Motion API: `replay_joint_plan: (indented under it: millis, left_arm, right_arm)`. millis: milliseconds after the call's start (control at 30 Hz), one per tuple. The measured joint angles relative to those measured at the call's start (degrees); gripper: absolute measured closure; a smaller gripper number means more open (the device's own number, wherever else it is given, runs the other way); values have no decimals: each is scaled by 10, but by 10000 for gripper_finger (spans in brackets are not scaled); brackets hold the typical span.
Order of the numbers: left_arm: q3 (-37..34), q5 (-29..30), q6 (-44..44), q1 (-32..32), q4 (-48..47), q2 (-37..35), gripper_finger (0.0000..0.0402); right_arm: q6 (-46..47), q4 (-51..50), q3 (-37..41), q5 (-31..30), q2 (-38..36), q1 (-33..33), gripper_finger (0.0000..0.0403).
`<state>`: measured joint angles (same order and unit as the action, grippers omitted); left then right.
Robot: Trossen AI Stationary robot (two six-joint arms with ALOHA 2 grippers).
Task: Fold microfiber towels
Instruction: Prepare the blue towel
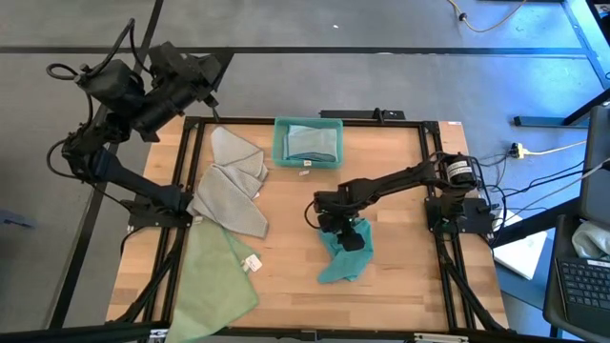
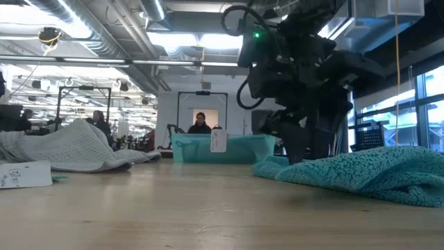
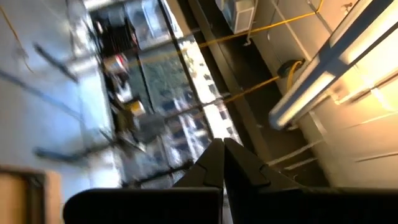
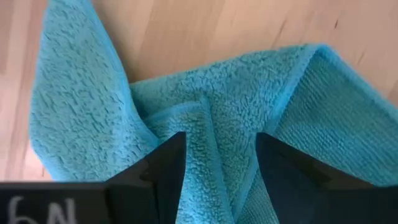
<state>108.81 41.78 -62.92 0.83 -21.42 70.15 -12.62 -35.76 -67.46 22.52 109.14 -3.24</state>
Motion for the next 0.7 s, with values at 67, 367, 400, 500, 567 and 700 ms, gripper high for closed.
replay_joint_plan:
  millis: [67, 367, 400, 500, 567, 700]
  left_arm:
    - [0, 6, 56, 2, -3, 0, 401]
    - [0, -27, 139, 3, -21, 0, 401]
    - [0, -27, 139, 3, -21, 0, 401]
    - [0, -27, 139, 3, -21, 0, 401]
    - [0, -27, 139, 3, -21, 0, 401]
    - [0, -27, 139, 3, -21, 0, 401]
  right_arm:
    - [2, 3, 4, 0, 0, -1, 206]
    - [20, -9, 11, 3, 0, -19, 230]
    - [21, -10, 11, 3, 0, -21, 232]
    - [19, -12, 11, 3, 0, -28, 239]
    - [19, -12, 11, 1, 0, -31, 245]
    - [35, -18, 11, 1, 0, -31, 259]
